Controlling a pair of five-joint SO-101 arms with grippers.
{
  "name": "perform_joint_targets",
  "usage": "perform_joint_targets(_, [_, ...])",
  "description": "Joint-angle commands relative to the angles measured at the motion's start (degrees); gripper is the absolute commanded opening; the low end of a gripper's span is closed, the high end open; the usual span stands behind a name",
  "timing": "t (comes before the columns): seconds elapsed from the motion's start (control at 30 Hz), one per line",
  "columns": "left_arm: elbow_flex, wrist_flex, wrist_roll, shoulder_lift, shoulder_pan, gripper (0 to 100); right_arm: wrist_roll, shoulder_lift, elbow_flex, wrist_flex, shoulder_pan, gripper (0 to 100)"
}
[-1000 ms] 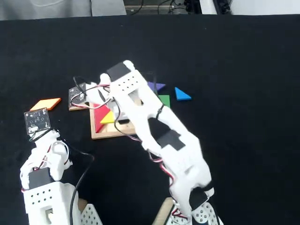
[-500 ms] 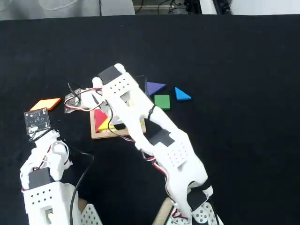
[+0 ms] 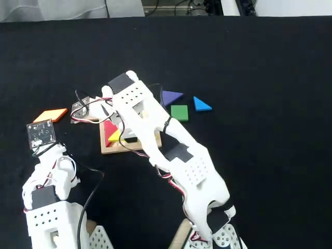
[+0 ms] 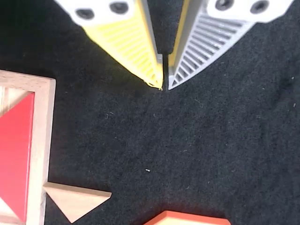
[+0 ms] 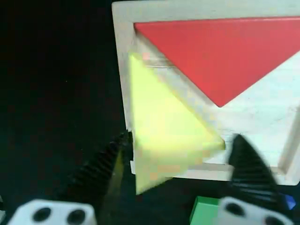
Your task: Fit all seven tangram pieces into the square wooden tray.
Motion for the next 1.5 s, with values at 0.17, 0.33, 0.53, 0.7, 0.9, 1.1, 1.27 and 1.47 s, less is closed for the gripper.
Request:
perform_joint_targets(0.17, [-0.22,-0.79,-0.09,-0.44,-0.31,3,0.18,-1.19,-4.53,2.20,-1.32,39.3])
perform_joint_targets(0.33, [-0.22,-0.79,-0.09,-0.44,-0.31,3,-0.97,-2.33,-9.01,3.43,1.67,20.1])
perform_joint_targets(0.53, [-0.22,-0.79,-0.09,-0.44,-0.31,3,-12.92,-3.38,-12.88,1.58,9.14,5.9])
perform_joint_targets(0.7, [-0.22,-0.70,-0.09,-0.44,-0.31,3,-13.98,1.19,-10.51,0.35,11.16,1.4])
perform_joint_targets(0.9, [-0.22,-0.70,-0.09,-0.44,-0.40,3,-14.15,8.48,-10.59,0.44,8.53,1.1])
perform_joint_targets(1.1, [-0.22,-0.70,-0.09,-0.44,-0.40,3,-17.05,9.71,-11.82,0.62,7.56,1.1])
perform_joint_targets(1.27, [-0.22,-0.70,-0.09,-0.44,-0.40,3,-21.71,6.46,-16.66,2.73,7.38,1.1])
perform_joint_targets(1.47, [-0.13,-0.70,-0.09,-0.44,-0.40,3,-29.54,3.74,-17.89,2.90,11.78,1.1])
